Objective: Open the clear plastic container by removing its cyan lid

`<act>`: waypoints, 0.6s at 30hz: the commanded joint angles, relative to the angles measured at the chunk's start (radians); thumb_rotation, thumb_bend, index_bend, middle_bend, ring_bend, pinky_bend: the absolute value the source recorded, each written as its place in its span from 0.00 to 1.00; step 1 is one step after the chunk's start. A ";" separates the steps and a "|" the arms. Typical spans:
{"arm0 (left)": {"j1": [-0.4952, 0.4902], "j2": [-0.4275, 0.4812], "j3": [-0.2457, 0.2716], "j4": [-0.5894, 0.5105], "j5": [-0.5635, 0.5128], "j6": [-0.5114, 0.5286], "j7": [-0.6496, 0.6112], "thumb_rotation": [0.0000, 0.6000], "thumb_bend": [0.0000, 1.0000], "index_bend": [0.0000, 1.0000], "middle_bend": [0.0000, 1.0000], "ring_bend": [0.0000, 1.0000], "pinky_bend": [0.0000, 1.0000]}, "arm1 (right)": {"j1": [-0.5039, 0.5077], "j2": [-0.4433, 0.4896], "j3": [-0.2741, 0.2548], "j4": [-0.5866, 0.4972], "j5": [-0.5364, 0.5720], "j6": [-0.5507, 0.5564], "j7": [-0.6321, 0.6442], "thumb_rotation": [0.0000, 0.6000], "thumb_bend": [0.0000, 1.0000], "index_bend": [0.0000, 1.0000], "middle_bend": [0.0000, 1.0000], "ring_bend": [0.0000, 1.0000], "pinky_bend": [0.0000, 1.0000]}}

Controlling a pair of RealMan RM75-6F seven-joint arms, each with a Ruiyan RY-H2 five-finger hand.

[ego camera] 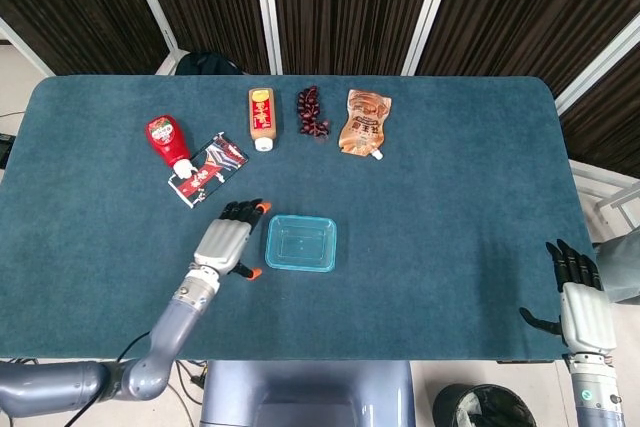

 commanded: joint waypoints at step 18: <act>-0.238 -0.169 -0.095 0.136 -0.315 -0.002 0.135 1.00 0.00 0.00 0.00 0.00 0.06 | 0.002 0.004 -0.001 -0.011 0.012 -0.014 0.003 1.00 0.22 0.00 0.00 0.00 0.00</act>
